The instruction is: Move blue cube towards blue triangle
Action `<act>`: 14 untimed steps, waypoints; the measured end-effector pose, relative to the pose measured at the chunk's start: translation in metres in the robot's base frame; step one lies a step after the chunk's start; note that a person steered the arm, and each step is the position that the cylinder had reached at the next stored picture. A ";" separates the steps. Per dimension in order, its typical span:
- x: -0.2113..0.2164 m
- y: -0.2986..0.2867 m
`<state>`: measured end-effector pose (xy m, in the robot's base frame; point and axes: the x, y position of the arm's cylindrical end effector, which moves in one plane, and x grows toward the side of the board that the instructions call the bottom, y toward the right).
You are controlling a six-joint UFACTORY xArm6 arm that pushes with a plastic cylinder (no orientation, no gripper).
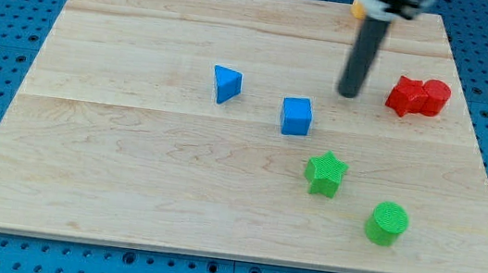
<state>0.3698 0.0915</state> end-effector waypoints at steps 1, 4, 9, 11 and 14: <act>-0.018 -0.077; -0.019 -0.103; 0.016 0.018; 0.084 0.021; -0.006 -0.057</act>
<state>0.3636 0.0348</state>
